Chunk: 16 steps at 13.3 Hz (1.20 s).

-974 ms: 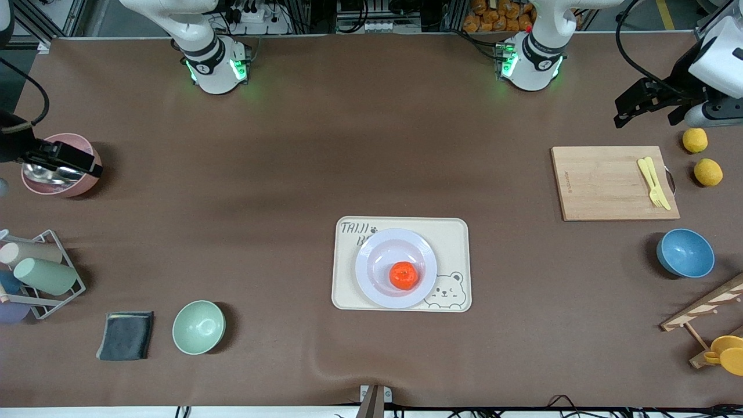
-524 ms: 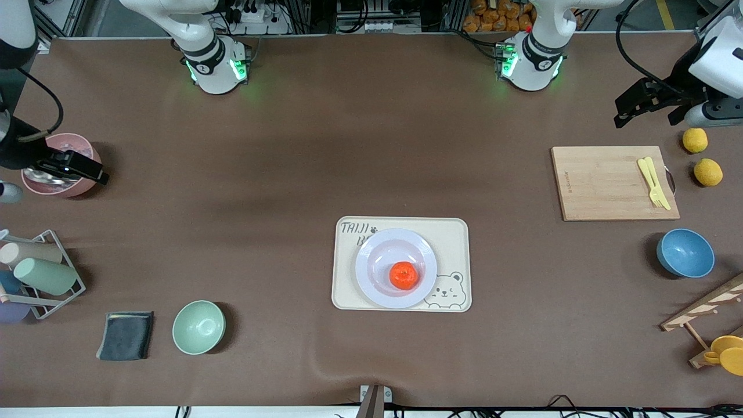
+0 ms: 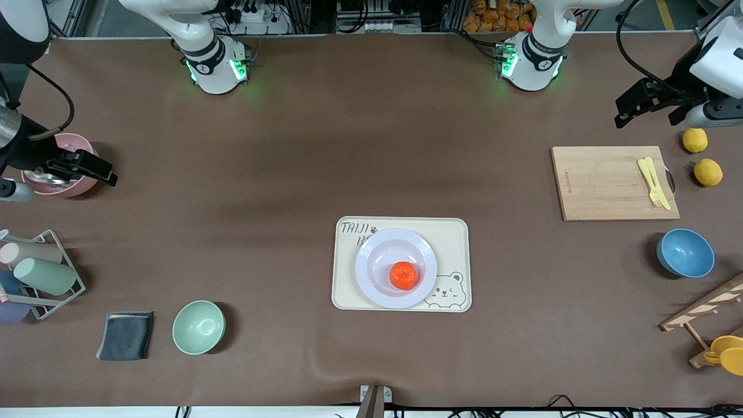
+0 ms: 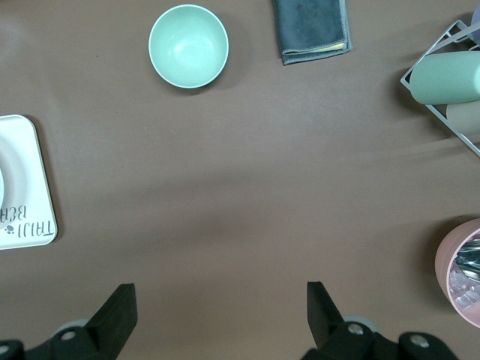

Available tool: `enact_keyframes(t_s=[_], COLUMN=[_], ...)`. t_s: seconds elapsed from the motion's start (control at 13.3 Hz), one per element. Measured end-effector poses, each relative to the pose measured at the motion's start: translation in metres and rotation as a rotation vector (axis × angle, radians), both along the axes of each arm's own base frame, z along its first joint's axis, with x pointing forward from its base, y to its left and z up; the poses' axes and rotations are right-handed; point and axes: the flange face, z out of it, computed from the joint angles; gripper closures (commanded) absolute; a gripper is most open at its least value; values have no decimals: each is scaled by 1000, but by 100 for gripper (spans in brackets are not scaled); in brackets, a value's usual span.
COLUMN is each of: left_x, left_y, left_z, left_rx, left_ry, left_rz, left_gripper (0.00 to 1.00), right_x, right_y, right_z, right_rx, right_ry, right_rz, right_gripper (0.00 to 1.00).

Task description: Place orange and plate with both arms

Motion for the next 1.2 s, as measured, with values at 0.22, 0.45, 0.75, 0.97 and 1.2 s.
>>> enact_keyframes(t_s=[0.22, 0.45, 0.75, 0.97, 1.2], left_x=[0, 0, -1, -1, -1], left_y=[-1, -4, -6, -6, -7], left_z=[1, 4, 4, 4, 4], left_rx=[0, -1, 0, 0, 0], left_ry=[-3, -8, -9, -9, -9], left_rz=[-2, -8, -13, -14, -47], left_gripper=[0, 0, 0, 0, 0], right_x=[0, 0, 0, 0, 0], right_y=[0, 0, 0, -1, -2], right_z=[0, 0, 0, 0, 0], right_rx=[-1, -4, -5, -6, -6], right_ry=[0, -1, -2, -2, -2], right_rz=[0, 0, 1, 0, -3], right_gripper=[0, 0, 0, 0, 0])
